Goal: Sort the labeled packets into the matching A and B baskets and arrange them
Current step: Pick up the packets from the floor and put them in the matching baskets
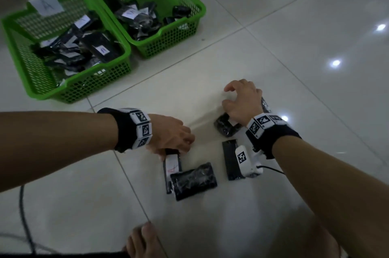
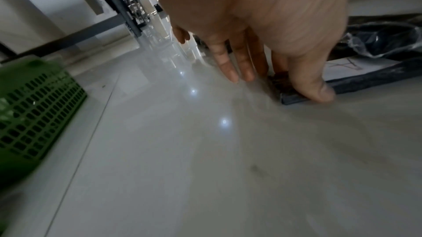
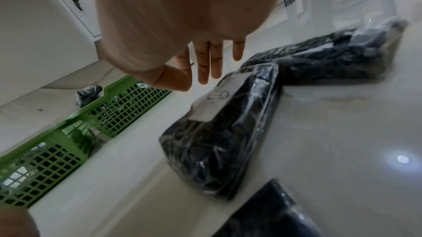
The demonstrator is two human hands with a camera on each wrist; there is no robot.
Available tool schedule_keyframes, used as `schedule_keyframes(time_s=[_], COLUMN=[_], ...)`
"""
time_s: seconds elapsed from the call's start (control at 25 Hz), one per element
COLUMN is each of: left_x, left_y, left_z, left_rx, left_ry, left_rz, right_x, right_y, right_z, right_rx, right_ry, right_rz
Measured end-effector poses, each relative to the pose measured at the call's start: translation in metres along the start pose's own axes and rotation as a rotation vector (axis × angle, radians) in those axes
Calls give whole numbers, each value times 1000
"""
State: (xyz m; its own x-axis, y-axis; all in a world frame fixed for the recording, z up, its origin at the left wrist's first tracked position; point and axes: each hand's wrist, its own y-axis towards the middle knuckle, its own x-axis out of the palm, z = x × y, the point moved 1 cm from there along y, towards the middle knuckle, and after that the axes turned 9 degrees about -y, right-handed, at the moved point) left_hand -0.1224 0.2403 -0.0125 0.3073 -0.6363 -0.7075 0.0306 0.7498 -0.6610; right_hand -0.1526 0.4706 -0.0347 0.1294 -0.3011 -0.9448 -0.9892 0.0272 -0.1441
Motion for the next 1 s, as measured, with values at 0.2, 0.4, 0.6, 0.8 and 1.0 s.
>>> schedule_keyframes(time_s=[0.2, 0.4, 0.6, 0.8, 1.0], left_x=[16, 11, -3, -26, -39], left_y=[-10, -37, -52, -86, -139], left_z=[-24, -63, -81, -100, -114], left_rx=[-212, -535, -625, -767, -940], left_ry=[-170, -257, -400, -616, -778], left_rz=[120, 251, 398, 671, 990], right_x=[-13, -16, -25, -30, -30], right_y=[-7, -3, -2, 4, 23], right_z=[10, 6, -5, -36, -75], right_rx=[-119, -292, -263, -150, -56], right_ry=[26, -324, 11, 381, 543], right_rz=[-240, -543, -220, 24, -120])
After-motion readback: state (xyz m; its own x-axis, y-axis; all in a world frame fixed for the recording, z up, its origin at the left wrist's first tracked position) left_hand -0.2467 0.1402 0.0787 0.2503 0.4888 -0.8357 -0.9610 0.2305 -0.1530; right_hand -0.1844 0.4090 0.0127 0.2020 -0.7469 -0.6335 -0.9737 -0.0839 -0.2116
